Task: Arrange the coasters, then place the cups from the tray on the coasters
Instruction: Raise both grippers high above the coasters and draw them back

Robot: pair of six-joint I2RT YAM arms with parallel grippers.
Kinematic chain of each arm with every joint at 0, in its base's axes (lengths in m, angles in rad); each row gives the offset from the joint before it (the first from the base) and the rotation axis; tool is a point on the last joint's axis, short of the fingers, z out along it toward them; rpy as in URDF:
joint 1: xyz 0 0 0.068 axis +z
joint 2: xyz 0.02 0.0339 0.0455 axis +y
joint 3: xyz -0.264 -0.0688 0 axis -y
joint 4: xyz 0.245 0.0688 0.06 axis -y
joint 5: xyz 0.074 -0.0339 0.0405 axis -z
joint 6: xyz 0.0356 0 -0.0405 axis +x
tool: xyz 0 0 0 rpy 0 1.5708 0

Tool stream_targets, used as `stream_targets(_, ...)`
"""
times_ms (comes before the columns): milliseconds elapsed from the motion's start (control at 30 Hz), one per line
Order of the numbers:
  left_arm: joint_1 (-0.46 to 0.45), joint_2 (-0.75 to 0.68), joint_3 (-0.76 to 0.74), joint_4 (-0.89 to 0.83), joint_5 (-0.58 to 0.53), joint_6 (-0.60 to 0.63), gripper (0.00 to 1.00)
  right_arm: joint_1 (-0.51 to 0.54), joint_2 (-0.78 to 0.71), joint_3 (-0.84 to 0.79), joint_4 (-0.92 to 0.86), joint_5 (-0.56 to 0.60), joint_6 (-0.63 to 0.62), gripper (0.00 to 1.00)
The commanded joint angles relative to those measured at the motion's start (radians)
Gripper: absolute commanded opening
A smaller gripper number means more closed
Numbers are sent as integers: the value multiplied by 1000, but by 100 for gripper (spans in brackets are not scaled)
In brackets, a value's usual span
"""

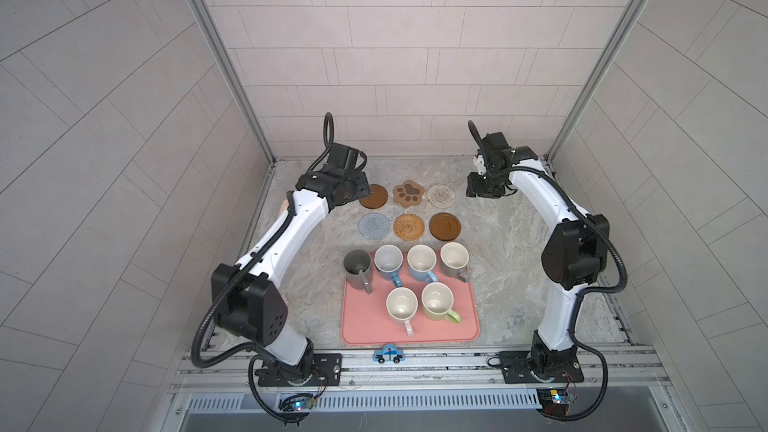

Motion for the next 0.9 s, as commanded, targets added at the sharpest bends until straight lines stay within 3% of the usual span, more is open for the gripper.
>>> stream_targets(0, 12, -87, -97, 72, -23, 110, 65, 26, -77, -65, 50, 115, 0, 54)
stream_targets(100, 17, -133, -162, 102, 5, 182, 66, 71, -134, -114, 54, 207, -20, 54)
stream_targets(200, 23, -156, -189, 92, 9, 166, 67, 111, -203, -166, 56, 255, 7, 54)
stream_targets(533, 23, -321, -338, 124, 3, 131, 69, 187, -392, -310, 62, 290, 61, 56)
stream_targets(867, 24, -418, -387, 125, -18, 142, 72, 309, -422, -408, 86, 363, 95, 57)
